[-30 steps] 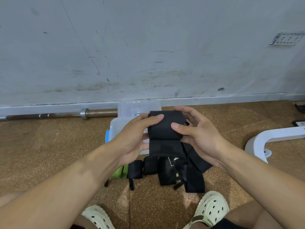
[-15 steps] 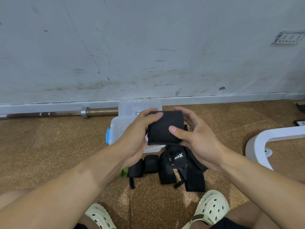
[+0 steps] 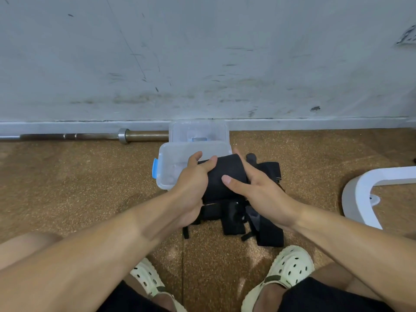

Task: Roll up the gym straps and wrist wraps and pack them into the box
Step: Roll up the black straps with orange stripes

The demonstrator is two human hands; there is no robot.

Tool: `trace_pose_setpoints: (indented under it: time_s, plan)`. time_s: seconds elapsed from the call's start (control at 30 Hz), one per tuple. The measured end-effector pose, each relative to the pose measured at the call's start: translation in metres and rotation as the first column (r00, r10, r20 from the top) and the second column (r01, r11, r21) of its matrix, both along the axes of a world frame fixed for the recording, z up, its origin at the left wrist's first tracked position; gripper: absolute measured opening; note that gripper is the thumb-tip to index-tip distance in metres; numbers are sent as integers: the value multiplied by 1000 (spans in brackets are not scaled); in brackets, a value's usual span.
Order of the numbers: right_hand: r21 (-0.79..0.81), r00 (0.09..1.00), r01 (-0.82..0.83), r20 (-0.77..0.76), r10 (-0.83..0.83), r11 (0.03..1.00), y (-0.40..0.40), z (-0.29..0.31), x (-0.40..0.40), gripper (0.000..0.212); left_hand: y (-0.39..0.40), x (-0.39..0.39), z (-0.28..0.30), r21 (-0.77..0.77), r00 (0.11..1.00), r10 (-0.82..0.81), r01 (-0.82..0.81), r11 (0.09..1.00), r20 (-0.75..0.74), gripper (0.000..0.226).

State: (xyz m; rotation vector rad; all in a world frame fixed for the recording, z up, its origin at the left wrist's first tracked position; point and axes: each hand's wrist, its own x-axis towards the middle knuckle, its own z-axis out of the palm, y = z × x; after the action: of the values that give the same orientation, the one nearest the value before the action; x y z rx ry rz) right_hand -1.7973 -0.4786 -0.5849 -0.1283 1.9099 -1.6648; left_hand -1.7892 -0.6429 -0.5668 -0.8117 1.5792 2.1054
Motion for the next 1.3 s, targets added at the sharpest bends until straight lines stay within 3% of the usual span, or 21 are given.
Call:
trace_pose_setpoints:
  time_s: [0.07,0.13,0.23,0.4,0.47,0.53,0.6,0.7,0.8,0.93,1.0,1.07,1.1,1.13,1.3]
  plan:
    - [12,1000,1,-7,-1,1000,-10,0,3,81,-6,5,-5,-44,1000,-22,23,999,9,61]
    - [20,999,22,-40,-21,1000,-23,1,7,61,-13,10,-11,-165,1000,-29,27,986,-10,58]
    - [-21,999,33,-27,-34,999,-37,3,8,44,-22,9,-15,-259,999,46,-52,964,-28,52]
    - [-147,965,168,225,-133,975,-49,1,0,48,-29,1,-11,-227,985,173,-166,960,9,52]
    - [-183,944,224,287,-166,957,-51,-3,-3,59,-32,-1,-11,-184,987,156,-149,972,25,50]
    - [-199,912,311,336,-234,929,-50,-12,-6,93,-37,-4,-9,-154,995,69,-59,986,65,47]
    - [-185,894,358,349,-279,915,-47,-19,-9,109,-44,-5,-6,-166,992,-42,62,984,123,42]
    - [-76,884,393,306,-354,917,-42,-30,-16,104,-55,-11,-3,-215,978,-165,190,958,129,51]
    - [79,916,336,205,-345,938,-34,-48,-18,112,-70,-23,2,-322,998,-55,52,945,-1,72]
    - [366,968,165,119,-222,916,-34,-96,4,117,-89,-30,8,-366,995,-31,-4,931,-91,71]
    - [457,983,86,107,-151,885,-47,-122,20,112,-95,-28,9,-553,969,-232,147,820,-86,75]
    - [468,983,51,133,-127,883,-67,-149,36,106,-102,-24,9,-802,857,-513,346,487,58,77]
    - [471,982,35,149,-119,881,-78,-161,44,104,-106,-22,8,-870,801,-579,389,304,155,76]
    - [477,981,16,162,-105,879,-88,-174,51,101,-110,-21,8,-889,763,-604,417,187,231,74]
    - [532,982,-121,190,21,838,-131,-230,77,71,-130,-12,4,-810,606,-623,581,-79,495,59]
